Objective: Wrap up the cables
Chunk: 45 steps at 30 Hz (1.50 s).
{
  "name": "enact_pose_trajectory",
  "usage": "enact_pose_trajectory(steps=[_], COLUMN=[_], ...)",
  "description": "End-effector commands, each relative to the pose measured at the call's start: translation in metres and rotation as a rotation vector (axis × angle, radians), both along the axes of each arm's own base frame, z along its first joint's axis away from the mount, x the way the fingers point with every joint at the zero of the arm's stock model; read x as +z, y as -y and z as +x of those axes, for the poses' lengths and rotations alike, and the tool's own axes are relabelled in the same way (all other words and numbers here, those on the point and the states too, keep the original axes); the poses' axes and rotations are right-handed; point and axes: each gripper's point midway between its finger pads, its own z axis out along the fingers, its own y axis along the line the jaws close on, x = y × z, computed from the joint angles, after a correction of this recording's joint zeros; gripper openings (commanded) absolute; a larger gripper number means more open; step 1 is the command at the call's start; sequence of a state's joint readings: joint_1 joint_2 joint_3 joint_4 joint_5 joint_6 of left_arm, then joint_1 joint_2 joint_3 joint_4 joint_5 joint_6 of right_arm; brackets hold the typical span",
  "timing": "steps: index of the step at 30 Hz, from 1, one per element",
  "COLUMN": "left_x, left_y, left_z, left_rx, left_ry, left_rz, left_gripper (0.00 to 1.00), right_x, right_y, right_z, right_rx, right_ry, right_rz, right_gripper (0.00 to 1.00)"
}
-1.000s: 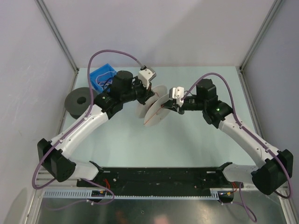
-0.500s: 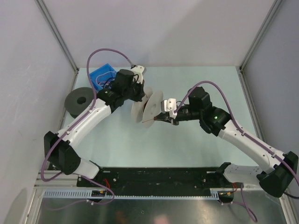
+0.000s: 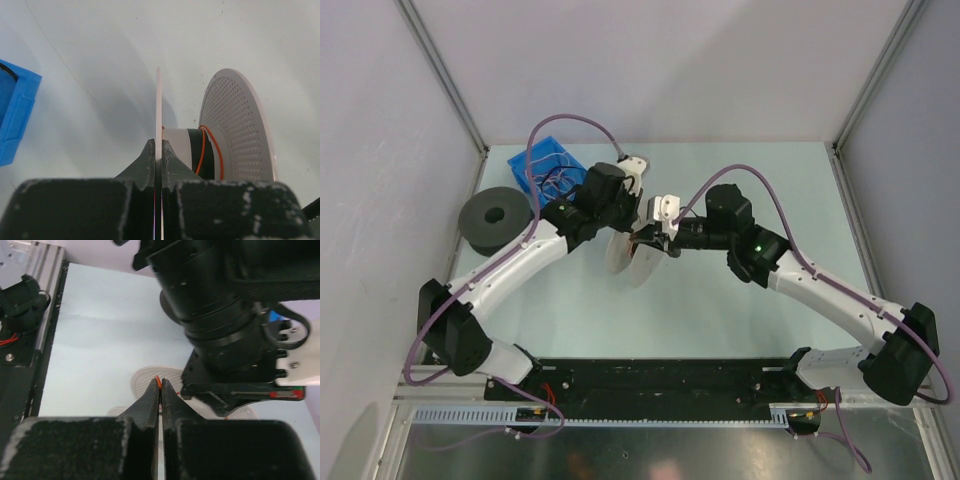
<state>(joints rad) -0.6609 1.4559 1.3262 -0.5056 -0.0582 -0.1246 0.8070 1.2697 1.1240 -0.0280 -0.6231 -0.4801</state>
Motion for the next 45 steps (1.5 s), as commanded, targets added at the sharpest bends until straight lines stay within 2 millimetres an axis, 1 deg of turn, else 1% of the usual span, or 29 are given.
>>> enact_pose_trajectory(steps=[1, 5, 8, 10, 13, 15, 17, 19, 21, 23, 25, 27, 29, 34, 38, 40, 42, 45], left_x=[0.036, 0.030, 0.029, 0.033, 0.036, 0.041, 0.051, 0.065, 0.080, 0.095, 0.113, 0.133, 0.151, 0.188, 0.205, 0.211, 0.215, 0.219], left_y=[-0.004, -0.009, -0.011, -0.012, -0.008, -0.003, 0.005, 0.011, 0.015, 0.018, 0.018, 0.017, 0.014, 0.008, 0.002, -0.001, -0.005, -0.008], left_z=[-0.002, -0.010, -0.016, -0.020, -0.032, -0.041, -0.053, -0.066, -0.078, -0.086, -0.088, -0.082, -0.072, -0.040, -0.018, -0.005, 0.008, 0.026], left_rx=[-0.019, -0.013, -0.022, -0.050, -0.166, -0.254, -0.360, -0.454, -0.521, -0.562, -0.565, -0.536, -0.491, -0.389, -0.303, -0.257, -0.219, -0.176], left_ry=[0.133, 0.126, 0.130, 0.153, 0.193, 0.219, 0.248, 0.264, 0.269, 0.271, 0.275, 0.276, 0.257, 0.115, 0.038, 0.005, -0.027, -0.063], left_rz=[-0.020, -0.010, -0.013, -0.018, -0.015, -0.017, -0.040, -0.101, -0.164, -0.232, -0.307, -0.388, -0.471, -0.701, -0.843, -0.905, -0.962, -1.023], left_gripper=[0.00, 0.00, 0.00, 0.00, 0.00, 0.00, 0.00, 0.00, 0.00, 0.00, 0.00, 0.00, 0.00, 0.00, 0.00, 0.00, 0.00, 0.00], right_x=[0.043, 0.046, 0.042, 0.039, 0.036, 0.031, 0.020, 0.005, -0.010, -0.024, -0.034, -0.039, -0.040, -0.031, -0.010, 0.005, 0.017, 0.028], right_y=[0.002, 0.013, 0.023, 0.032, 0.051, 0.064, 0.079, 0.095, 0.108, 0.119, 0.127, 0.133, 0.136, 0.135, 0.128, 0.123, 0.116, 0.108], right_z=[0.031, 0.055, 0.063, 0.069, 0.082, 0.089, 0.093, 0.100, 0.101, 0.101, 0.098, 0.097, 0.095, 0.091, 0.090, 0.089, 0.086, 0.078], right_rx=[-0.108, -0.197, -0.228, -0.254, -0.287, -0.279, -0.260, -0.256, -0.239, -0.228, -0.215, -0.210, -0.200, -0.184, -0.183, -0.181, -0.169, -0.148], right_ry=[0.067, 0.061, 0.041, 0.031, 0.019, 0.014, 0.004, -0.019, -0.051, -0.089, -0.130, -0.170, -0.204, -0.303, -0.416, -0.442, -0.483, -0.547], right_rz=[0.119, 0.134, 0.117, 0.102, 0.090, 0.075, 0.036, -0.009, -0.048, -0.081, -0.096, -0.096, -0.084, -0.017, 0.096, 0.171, 0.233, 0.289], right_gripper=[0.00, 0.00, 0.00, 0.00, 0.00, 0.00, 0.00, 0.00, 0.00, 0.00, 0.00, 0.00, 0.00, 0.00, 0.00, 0.00, 0.00, 0.00])
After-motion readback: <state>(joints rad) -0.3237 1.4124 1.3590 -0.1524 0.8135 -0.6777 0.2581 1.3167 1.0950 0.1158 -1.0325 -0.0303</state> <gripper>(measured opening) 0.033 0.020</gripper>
